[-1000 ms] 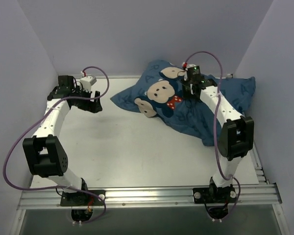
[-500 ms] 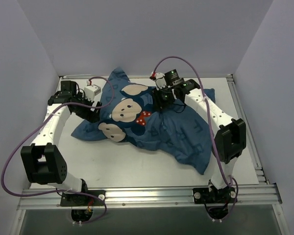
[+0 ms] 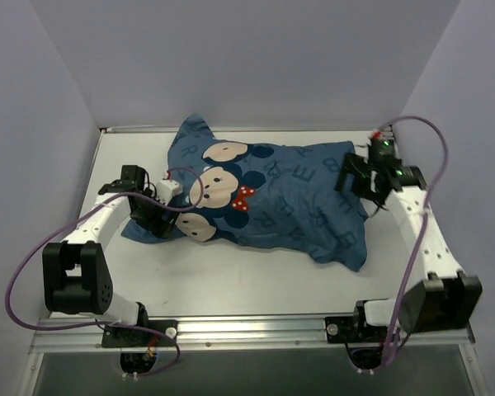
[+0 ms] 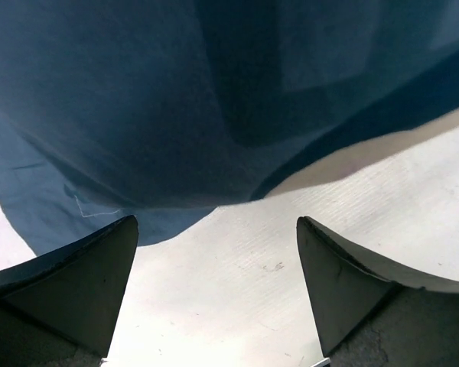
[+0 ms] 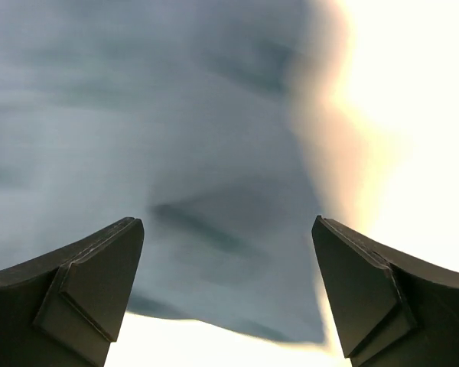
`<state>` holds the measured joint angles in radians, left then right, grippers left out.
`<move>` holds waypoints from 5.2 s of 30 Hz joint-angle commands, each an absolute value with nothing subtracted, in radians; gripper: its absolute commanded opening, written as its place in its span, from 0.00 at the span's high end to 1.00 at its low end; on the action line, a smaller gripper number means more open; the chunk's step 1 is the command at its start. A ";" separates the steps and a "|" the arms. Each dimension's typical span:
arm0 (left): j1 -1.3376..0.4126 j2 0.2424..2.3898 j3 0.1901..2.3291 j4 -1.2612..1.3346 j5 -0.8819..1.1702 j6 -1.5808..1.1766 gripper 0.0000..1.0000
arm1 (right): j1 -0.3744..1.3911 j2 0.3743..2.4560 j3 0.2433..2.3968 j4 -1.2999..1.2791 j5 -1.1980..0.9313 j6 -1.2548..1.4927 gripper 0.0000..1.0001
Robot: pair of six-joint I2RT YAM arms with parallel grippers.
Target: Remove the pillowcase from the pillow
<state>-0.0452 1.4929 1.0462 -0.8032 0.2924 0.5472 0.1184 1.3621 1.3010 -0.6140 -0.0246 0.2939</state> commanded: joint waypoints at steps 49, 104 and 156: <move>-0.121 1.971 2.807 -1.218 -0.160 0.341 0.98 | 0.121 1.535 1.439 -0.191 -0.950 0.640 0.48; -0.348 1.595 2.926 -0.989 -0.177 0.364 0.98 | 0.990 2.031 1.931 0.622 -0.676 0.832 1.00; -0.295 1.836 1.726 -0.816 0.325 0.385 0.48 | 0.518 1.287 0.892 -0.081 -0.201 0.612 0.09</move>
